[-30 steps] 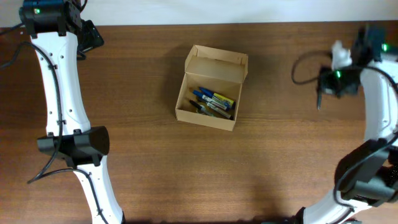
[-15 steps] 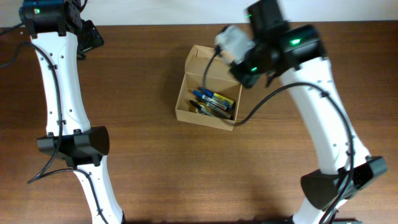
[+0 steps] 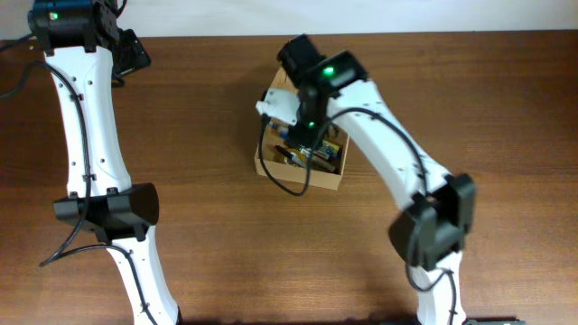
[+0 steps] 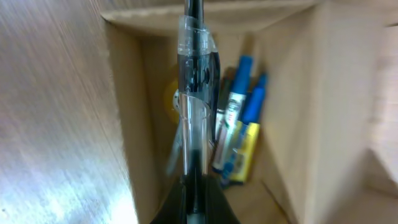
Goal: Pack container
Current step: 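Carry the clear pen into the box and release it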
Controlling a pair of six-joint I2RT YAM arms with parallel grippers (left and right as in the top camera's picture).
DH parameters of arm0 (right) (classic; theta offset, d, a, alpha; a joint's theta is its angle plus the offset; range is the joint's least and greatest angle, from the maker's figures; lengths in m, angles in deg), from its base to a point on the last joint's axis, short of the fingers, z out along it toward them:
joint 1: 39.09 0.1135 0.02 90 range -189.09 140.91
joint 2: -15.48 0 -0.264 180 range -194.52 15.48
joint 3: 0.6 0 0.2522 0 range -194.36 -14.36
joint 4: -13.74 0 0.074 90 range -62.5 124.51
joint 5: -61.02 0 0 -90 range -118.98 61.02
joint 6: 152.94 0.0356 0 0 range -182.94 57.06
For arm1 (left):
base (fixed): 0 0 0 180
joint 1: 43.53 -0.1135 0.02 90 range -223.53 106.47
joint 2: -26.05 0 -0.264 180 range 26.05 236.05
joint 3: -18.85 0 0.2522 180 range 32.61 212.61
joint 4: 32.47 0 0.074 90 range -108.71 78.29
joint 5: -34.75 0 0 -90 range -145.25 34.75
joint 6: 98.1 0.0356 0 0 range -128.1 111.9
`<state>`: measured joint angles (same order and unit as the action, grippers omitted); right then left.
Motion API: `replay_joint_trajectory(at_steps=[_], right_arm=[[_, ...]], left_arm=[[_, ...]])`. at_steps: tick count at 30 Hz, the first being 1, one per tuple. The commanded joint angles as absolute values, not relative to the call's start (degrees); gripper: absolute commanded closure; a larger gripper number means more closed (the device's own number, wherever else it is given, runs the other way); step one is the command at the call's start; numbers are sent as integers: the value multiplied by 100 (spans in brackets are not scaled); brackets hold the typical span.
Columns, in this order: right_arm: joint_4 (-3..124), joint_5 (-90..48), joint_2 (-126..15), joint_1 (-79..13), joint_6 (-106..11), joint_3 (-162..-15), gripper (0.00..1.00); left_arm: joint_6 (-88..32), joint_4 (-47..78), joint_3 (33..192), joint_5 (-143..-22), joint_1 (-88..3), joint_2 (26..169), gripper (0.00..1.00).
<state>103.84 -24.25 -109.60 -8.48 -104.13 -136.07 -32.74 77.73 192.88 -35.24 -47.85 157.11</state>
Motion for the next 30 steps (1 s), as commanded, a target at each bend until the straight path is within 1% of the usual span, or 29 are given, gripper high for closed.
replay_joint_trajectory(at_steps=[1,12,17,20,21,23,30], right_arm=[[10360,-2473,-11266,-808,-10448,-13651,96],[10209,-2366,-11985,-848,-10273,-13646,96],[10133,-2364,-12022,-913,-10201,-13640,95],[10168,-2364,-12022,-961,-10050,-13640,68],[10190,-2364,-12022,-974,-9980,-13642,57],[10240,-2364,-11981,-987,-9838,-13642,47],[10325,-2395,-11319,-992,-9766,-13755,49]], left_arm=[[-3241,7782,19375,-3447,-4809,15740,0],[-3241,7782,19375,-3447,-4809,15740,0],[-3241,7782,19375,-3445,-4809,15740,0],[-3241,7782,19375,-3447,-4809,15740,0],[-3241,7782,19375,-3445,-4809,15740,0],[-3241,7780,19375,-3445,-4809,15740,0],[-3241,7782,19375,-3445,-4809,15740,0]])
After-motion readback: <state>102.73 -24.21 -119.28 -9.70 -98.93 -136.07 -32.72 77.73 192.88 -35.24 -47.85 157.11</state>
